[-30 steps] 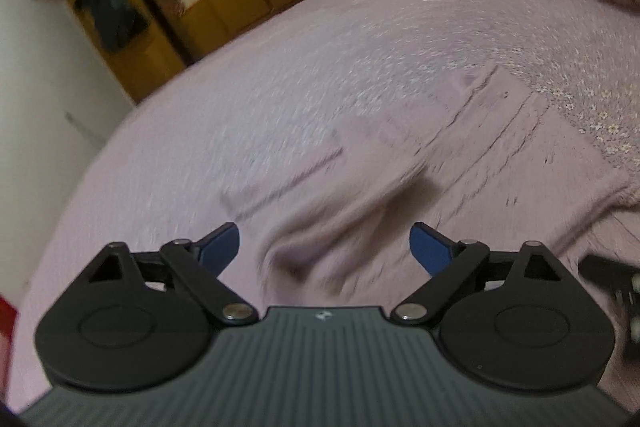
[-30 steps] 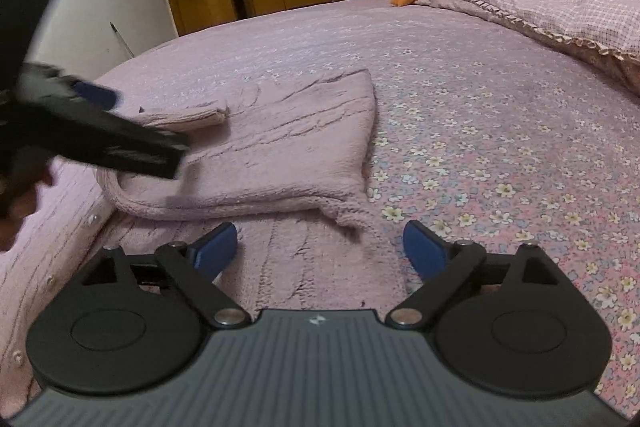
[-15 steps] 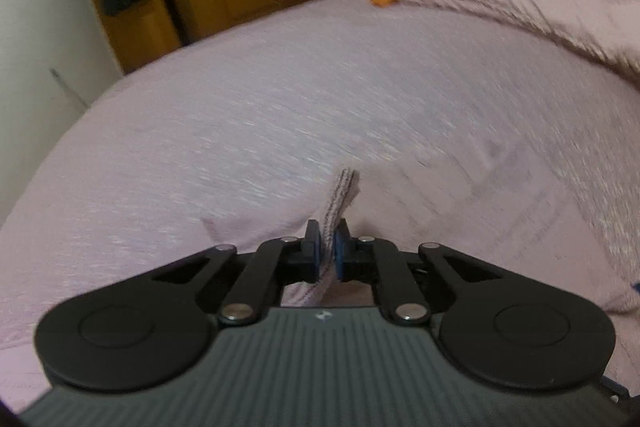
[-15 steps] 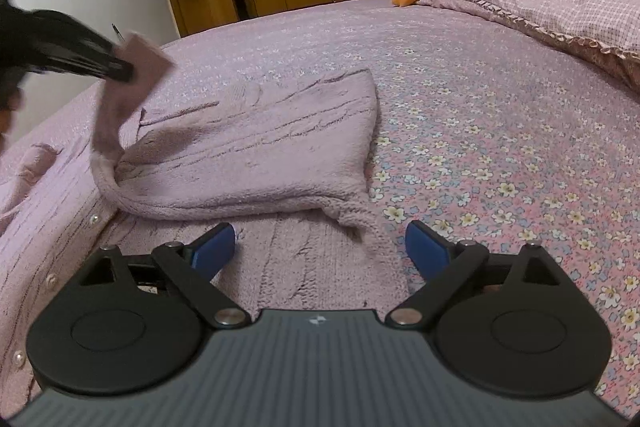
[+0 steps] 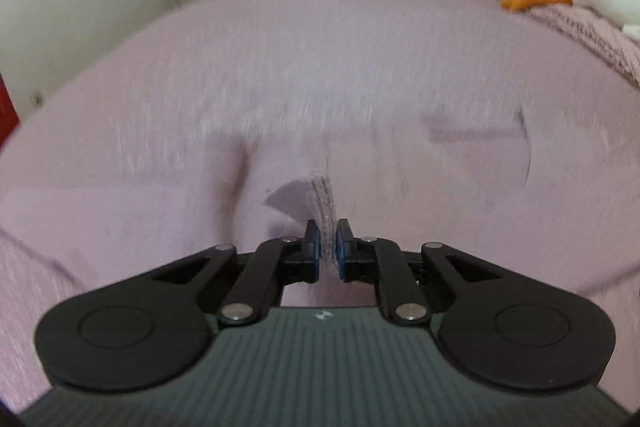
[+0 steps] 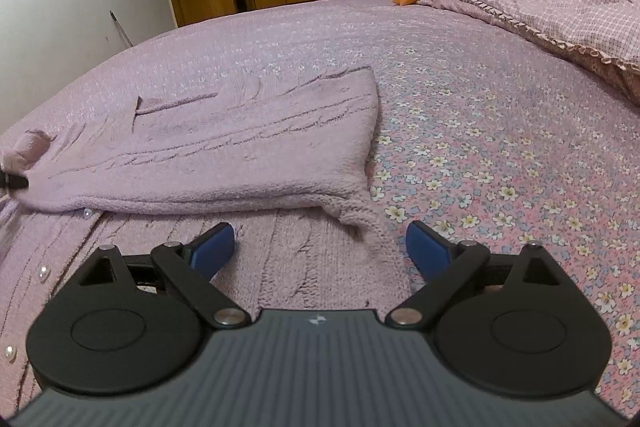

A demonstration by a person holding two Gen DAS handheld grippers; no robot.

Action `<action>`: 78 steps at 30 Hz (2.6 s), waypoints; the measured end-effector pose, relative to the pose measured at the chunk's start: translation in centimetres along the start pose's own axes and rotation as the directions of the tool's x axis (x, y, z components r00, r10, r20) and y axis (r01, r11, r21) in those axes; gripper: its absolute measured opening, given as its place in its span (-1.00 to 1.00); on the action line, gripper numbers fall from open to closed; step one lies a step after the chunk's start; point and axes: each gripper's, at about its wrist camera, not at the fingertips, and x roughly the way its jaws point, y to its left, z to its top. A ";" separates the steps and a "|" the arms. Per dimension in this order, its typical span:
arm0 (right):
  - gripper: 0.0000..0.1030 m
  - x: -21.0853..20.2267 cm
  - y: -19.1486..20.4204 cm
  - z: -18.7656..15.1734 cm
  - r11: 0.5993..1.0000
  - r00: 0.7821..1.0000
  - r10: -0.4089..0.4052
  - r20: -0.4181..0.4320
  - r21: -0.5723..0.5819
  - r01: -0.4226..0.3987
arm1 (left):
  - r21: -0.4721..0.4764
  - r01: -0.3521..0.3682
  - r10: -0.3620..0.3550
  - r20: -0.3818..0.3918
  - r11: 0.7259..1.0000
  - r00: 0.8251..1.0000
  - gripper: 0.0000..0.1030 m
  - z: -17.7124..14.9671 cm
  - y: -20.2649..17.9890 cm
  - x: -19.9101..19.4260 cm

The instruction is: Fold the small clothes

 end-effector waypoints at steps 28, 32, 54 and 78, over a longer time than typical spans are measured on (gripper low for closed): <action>0.45 10.4 -1.2 11.0 0.995 0.990 -0.075 -0.120 0.050 0.082 | -0.118 0.007 -0.010 -0.019 0.993 1.000 -0.21 -1.2 3.8 4.1; -0.78 10.0 -1.0 11.2 0.999 0.997 -0.032 -0.069 0.042 0.035 | -0.043 0.001 -0.001 -0.001 0.999 1.000 -0.50 -1.3 3.1 4.1; 0.12 10.9 -0.5 9.3 0.956 0.956 -0.294 0.012 -0.012 0.294 | 0.071 -0.172 0.167 0.078 0.982 0.983 0.02 -0.7 1.8 5.2; 0.62 -6.2 3.2 2.9 0.998 1.000 -0.016 0.017 -0.054 0.017 | -0.296 -0.312 0.321 -0.022 0.903 0.947 -0.02 -1.7 19.2 -5.4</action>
